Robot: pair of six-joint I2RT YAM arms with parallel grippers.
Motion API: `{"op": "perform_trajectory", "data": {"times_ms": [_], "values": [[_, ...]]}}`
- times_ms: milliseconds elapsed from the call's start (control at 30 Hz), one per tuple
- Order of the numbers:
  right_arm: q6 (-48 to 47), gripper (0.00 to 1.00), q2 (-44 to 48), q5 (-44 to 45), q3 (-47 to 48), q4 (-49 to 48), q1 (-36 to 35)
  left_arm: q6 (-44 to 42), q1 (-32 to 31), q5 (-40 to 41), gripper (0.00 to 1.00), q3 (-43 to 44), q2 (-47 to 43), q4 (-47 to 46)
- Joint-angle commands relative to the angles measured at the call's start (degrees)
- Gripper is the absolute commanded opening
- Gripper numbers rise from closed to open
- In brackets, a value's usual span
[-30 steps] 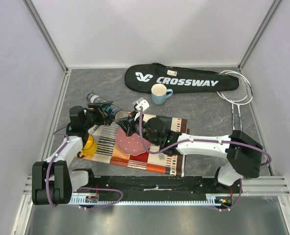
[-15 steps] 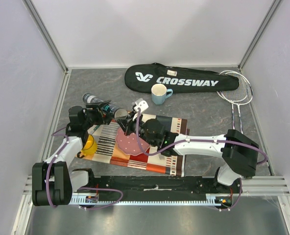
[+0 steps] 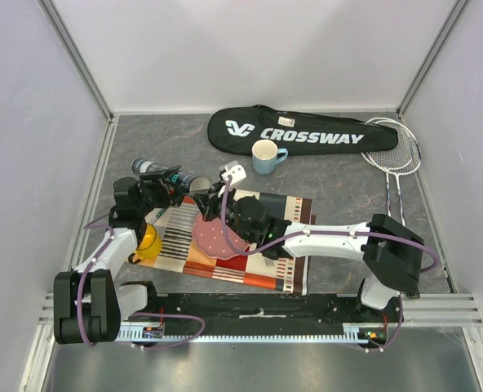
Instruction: Pack up the badminton gear
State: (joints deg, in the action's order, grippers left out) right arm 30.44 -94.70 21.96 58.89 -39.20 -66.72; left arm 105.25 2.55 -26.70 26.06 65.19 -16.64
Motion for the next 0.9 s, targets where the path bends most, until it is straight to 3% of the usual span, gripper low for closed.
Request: {"op": "perform_trajectory", "data": {"times_ms": [0,400,867], "values": [[-3.5,0.00,-3.9,7.7,4.2,-0.2,1.1,-0.9,-1.8,-9.3,0.02,0.0,-3.0,-3.7],[-11.0,0.00,-2.3,11.7,2.4,-4.7,-0.3,0.7,-1.8,-9.0,0.02,-1.2,-4.1,-3.8],[-3.3,0.00,2.0,4.9,-4.0,-4.1,-0.3,2.1,-1.9,-8.5,0.02,-0.7,-3.1,-4.4]]}}
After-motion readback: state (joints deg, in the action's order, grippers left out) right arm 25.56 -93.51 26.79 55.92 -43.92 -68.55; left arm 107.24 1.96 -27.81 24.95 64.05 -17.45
